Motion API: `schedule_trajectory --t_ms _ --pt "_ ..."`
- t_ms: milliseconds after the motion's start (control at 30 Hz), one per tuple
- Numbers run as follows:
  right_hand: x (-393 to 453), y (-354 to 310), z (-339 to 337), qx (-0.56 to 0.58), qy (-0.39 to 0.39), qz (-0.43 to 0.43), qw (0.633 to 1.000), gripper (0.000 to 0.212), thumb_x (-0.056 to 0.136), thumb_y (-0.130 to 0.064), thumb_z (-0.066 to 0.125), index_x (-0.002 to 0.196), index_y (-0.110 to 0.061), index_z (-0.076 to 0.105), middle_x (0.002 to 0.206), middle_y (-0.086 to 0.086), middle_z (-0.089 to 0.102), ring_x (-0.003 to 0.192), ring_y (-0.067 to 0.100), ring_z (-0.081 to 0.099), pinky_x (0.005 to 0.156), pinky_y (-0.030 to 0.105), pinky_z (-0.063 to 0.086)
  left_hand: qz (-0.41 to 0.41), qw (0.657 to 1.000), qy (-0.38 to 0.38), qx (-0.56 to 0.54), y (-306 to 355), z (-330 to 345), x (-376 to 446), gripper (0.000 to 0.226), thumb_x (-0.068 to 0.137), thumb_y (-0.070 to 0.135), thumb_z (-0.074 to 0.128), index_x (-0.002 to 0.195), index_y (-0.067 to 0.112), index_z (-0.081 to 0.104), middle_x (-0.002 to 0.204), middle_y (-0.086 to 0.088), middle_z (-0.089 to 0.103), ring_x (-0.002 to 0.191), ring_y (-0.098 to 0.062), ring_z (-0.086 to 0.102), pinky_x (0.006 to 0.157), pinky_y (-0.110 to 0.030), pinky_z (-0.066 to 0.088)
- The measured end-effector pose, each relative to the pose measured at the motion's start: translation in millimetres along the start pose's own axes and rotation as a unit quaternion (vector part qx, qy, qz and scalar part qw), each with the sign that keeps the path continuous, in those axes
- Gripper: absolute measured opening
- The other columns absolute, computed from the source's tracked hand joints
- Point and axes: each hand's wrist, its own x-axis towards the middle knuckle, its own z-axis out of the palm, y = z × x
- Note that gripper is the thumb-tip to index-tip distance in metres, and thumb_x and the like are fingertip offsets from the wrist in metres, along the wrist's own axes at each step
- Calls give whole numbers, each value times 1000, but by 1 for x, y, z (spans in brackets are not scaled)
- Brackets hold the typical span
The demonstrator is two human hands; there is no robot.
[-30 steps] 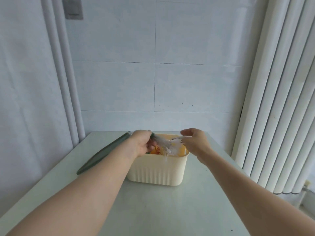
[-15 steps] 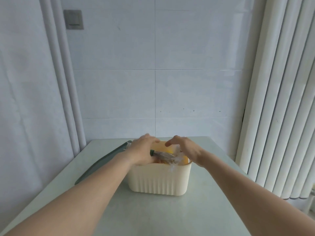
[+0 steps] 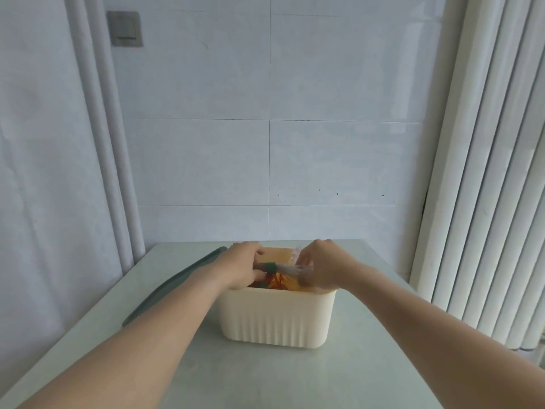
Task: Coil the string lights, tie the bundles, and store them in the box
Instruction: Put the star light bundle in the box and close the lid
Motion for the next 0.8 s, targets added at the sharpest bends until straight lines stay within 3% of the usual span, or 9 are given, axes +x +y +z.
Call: schedule_trajectory --t_ms 67,133,233,333,433,533,600,667,800 --pt "-4 4 -1 -4 -64 -1 998 43 87 -43 68 125 -24 67 125 -5 66 114 18 60 94 31 52 -11 997 -50 62 -7 -10 0 44 93 23 64 136 26 57 134 1 60 118 -21 58 103 -36 48" --pt "-8 2 -8 19 -48 1 999 59 88 -58 62 136 -26 57 137 -5 58 125 19 53 103 34 45 -12 996 -69 63 -12 -16 2 37 95 14 57 128 29 65 128 3 65 114 -20 60 101 -36 50" --pt "-12 -10 -14 42 -6 12 999 53 103 -50 43 147 -20 44 147 5 52 133 25 48 106 36 38 -5 996 -60 62 -11 -11 1 39 93 7 53 118 30 72 119 4 70 107 -19 64 96 -34 53" --pt "-11 -23 -1 36 -130 34 990 48 107 -43 28 140 -12 43 146 13 45 136 33 42 107 39 34 -19 997 -44 54 -12 -3 4 33 90 7 57 105 28 78 107 0 74 101 -21 66 90 -35 55" --pt "-3 -26 16 94 -207 90 970 81 97 -70 22 154 -12 24 152 7 41 140 27 37 111 36 29 -26 997 -53 46 -14 -3 3 21 91 20 59 98 25 79 101 -3 75 92 -23 64 87 -37 54" --pt "4 -28 19 100 -212 88 968 83 100 -67 15 158 -8 17 161 8 29 148 25 26 113 35 23 10 996 86 -14 -10 -2 -5 25 94 13 52 106 15 74 109 -2 72 103 -21 65 88 -29 50" --pt "1 -30 21 62 -114 63 990 79 99 -67 15 156 -13 22 160 12 29 147 30 27 115 44 26 39 957 269 -99 -12 -5 -15 29 91 -1 47 105 10 70 108 -3 69 99 -17 62 87 -25 47" --pt "-4 -31 27 19 -55 51 997 82 95 -71 18 156 -17 23 159 12 31 148 31 25 117 52 20 29 924 354 -140 -23 -11 -25 36 85 -11 45 105 8 68 108 -5 66 99 -16 59 86 -24 44" --pt "-9 -29 35 -2 -122 54 991 97 84 -85 12 150 -17 32 138 5 56 135 29 44 116 56 17 -102 975 194 -40 -59 -8 -38 64 81 -1 51 143 13 43 146 -8 44 135 -25 40 110 -39 35"
